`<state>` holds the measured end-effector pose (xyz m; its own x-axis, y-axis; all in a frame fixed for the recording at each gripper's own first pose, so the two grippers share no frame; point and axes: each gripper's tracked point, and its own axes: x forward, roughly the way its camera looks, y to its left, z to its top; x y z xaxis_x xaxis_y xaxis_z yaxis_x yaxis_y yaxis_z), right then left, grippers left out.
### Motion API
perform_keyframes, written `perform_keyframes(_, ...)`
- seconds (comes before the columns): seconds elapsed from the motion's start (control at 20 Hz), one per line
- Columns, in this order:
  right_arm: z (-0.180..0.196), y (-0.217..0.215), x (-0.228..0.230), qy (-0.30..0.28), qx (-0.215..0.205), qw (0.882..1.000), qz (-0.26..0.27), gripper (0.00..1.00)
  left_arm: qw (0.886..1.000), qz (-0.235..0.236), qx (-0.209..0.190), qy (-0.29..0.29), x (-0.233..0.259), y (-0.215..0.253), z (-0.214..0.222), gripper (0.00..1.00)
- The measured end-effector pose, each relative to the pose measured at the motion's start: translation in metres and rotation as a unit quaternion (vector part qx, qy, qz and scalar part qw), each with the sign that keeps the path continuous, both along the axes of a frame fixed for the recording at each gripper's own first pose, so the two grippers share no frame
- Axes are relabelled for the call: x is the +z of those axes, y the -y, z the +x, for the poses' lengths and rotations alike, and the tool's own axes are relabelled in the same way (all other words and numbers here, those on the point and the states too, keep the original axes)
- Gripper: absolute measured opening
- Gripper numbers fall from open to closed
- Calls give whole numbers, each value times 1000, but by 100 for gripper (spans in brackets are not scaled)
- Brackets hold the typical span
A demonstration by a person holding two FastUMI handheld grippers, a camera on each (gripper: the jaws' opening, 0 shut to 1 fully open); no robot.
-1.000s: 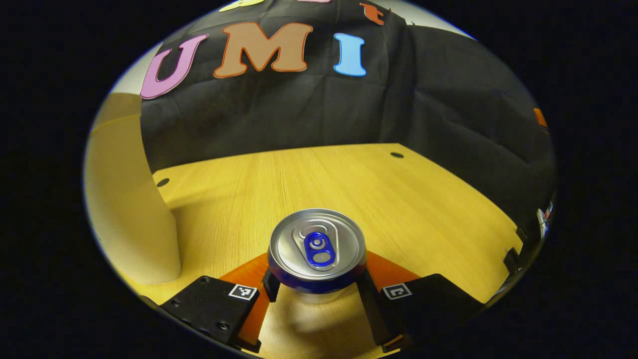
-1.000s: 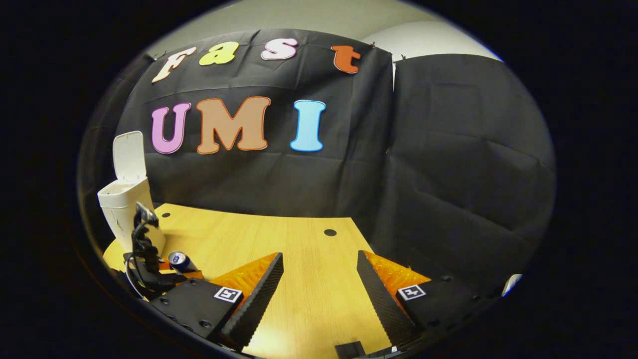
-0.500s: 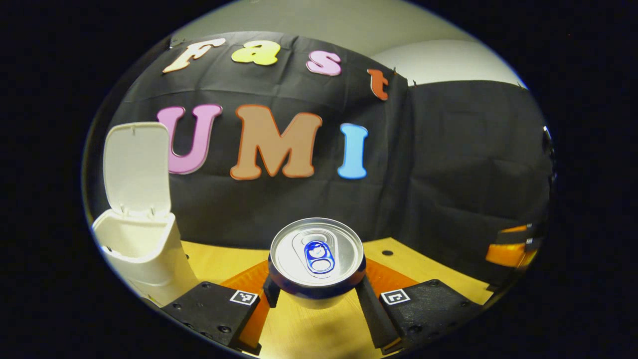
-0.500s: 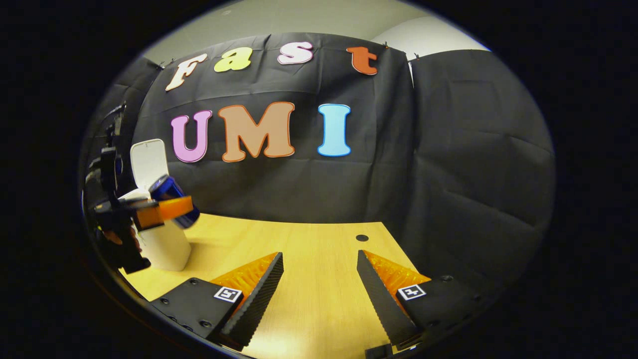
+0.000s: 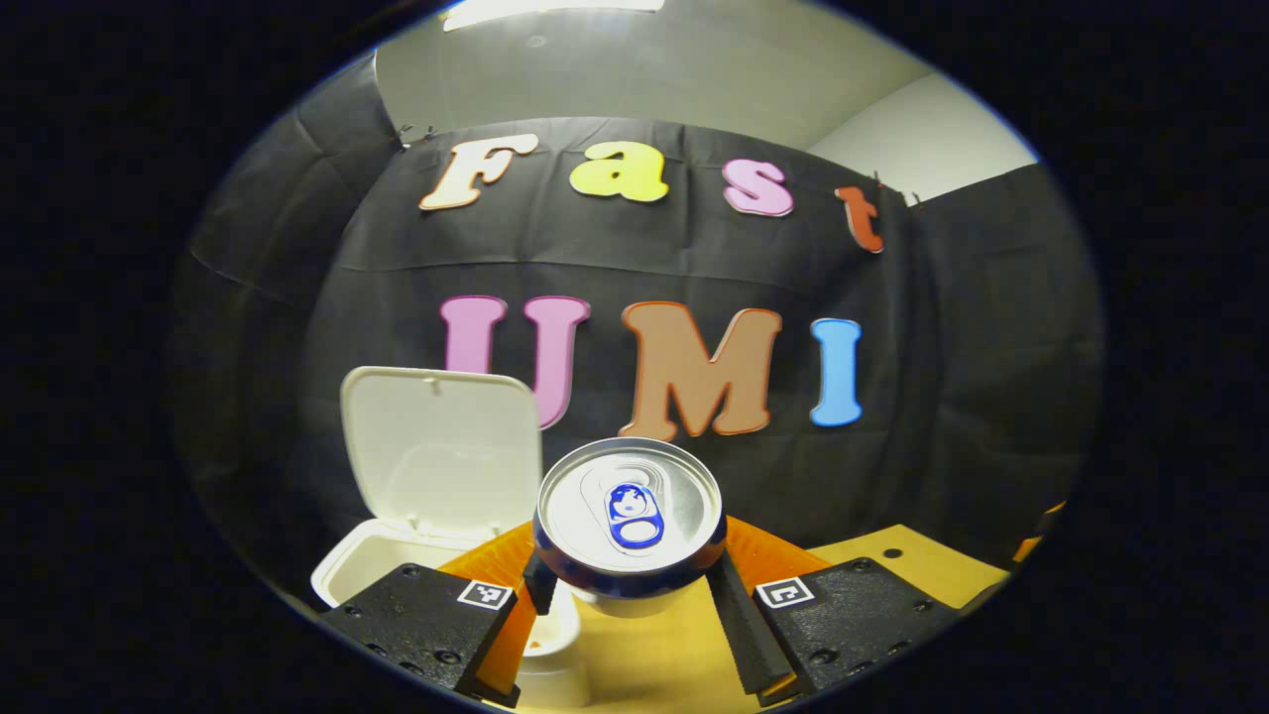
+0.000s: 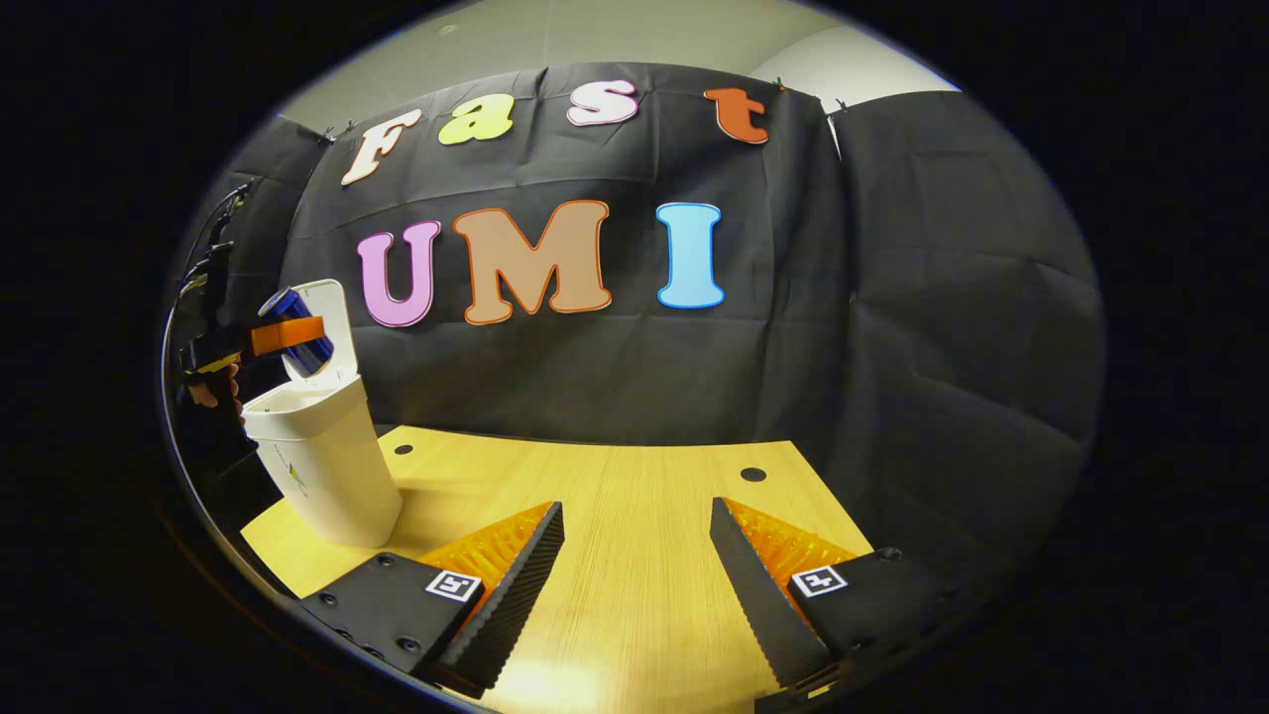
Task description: Press the lid of the desktop garbage bin to open it, pick up the crumpled paper on the desktop and throw it into the bin, then pick up the pop can on the desktop and drop it into the bin, and finally close the garbage bin lid.
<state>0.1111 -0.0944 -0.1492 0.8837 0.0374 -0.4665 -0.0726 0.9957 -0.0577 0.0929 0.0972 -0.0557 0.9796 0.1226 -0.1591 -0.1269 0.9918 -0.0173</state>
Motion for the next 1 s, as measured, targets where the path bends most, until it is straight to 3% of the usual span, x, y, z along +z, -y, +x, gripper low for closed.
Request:
perform_keyframes(0.15, 0, -7, -8, -7, 7, 1000, -2, 98, 998, 9, 57, -24, -15, -51, -6, 74)
perform_keyframes(0.35, -1, -11, -15, -18, 8, 1000, 4, 99, 992, -10, 99, -83, -58, -90, -14, 74)
perform_keyframes(0.5, -1, -5, -17, -20, -3, 1000, 0, 97, 988, -19, 104, -109, -77, -92, -17, 75)
perform_keyframes(0.7, -2, 4, -17, -23, -20, 1000, 6, 97, 990, -16, 107, -90, -67, -97, -17, 92)
perform_keyframes(1.0, -1, 10, -21, -22, -28, 999, 7, 97, 995, 22, 84, -41, -6, -85, -10, 91)
